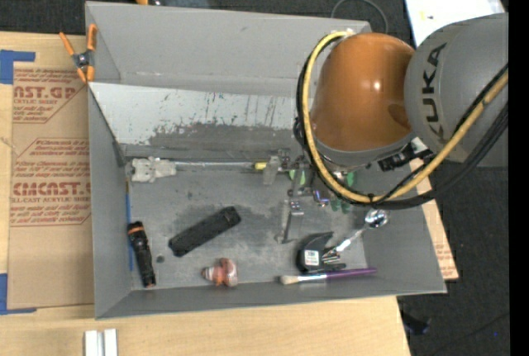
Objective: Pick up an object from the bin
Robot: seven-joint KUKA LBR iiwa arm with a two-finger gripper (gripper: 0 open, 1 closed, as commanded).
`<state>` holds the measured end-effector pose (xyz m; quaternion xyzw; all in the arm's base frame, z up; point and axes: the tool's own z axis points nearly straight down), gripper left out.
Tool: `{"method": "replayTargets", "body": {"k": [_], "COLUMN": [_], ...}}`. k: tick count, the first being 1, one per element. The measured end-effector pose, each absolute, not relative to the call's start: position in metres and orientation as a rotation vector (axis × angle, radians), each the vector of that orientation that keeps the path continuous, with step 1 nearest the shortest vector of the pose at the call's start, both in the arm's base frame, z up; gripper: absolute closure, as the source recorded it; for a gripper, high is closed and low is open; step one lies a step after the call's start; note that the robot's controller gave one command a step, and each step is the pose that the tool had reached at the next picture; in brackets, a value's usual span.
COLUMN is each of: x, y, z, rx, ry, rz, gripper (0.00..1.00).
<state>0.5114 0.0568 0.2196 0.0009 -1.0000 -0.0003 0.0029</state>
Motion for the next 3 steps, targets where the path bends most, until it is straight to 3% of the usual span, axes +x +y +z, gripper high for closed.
{"method": "replayTargets", "body": {"k": [1, 2, 3], "x": [0.513, 0.532, 0.536], "y": [0.056, 0.114, 0.159], "z": [0.223, 0.148, 0.151], "rx": [0.001, 0.144, 0.727], "ry": [-3.143, -3.145, -3.068], "rz": [-0.002, -0.002, 0.002], "gripper": [0.0, 0.0, 0.0]}}
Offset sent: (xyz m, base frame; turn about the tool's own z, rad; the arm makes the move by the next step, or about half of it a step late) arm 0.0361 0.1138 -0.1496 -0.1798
